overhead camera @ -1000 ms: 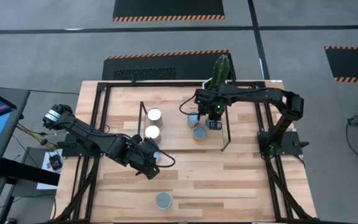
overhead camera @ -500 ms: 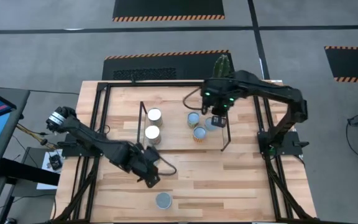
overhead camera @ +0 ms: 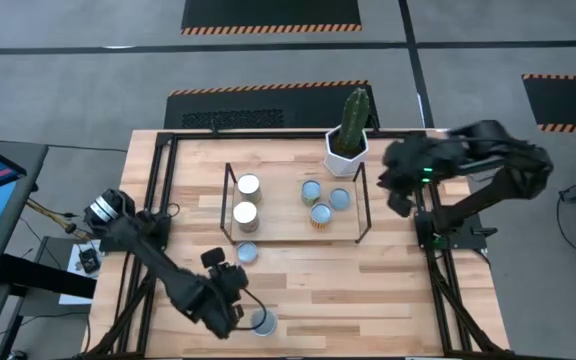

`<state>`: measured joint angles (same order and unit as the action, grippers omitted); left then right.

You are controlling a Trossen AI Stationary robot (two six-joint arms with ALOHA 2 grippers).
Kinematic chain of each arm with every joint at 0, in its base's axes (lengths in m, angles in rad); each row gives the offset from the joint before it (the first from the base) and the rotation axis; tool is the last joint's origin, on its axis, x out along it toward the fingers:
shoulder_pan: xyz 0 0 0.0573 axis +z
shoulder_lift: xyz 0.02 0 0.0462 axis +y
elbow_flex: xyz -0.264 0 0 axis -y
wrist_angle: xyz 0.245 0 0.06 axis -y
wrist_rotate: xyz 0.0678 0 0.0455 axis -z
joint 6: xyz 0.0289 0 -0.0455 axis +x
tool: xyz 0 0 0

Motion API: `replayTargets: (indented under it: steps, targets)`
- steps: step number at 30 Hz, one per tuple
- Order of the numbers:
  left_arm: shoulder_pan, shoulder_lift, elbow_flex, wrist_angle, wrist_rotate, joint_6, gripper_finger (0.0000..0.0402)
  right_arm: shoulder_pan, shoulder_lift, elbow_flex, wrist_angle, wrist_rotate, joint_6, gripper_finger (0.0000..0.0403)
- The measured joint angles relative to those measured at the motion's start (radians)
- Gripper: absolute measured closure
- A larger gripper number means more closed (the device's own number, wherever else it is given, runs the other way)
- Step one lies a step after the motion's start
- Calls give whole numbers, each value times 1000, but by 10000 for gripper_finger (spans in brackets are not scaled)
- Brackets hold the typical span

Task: Pick and place cans onto a shelf
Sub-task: Put the small mushroom can on the shelf aligned with the other small canned salmon

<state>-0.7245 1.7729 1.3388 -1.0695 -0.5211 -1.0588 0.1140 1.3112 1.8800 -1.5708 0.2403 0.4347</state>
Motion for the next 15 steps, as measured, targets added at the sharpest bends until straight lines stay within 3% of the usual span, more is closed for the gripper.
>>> replayTargets:
  steps: [4, 10, 15]
  targets:
    - [-30, 73, 0, -44, -129, 31, 251, 85, -68, 0, -1, 56, 83, 305]
    - [0, 161, 0, -47, -17, 56, 250, 175, -123, 0, 0, 110, 141, 305]
    - [40, 155, -1, -50, -60, 121, 250, 215, -129, 0, 0, 122, 142, 305]
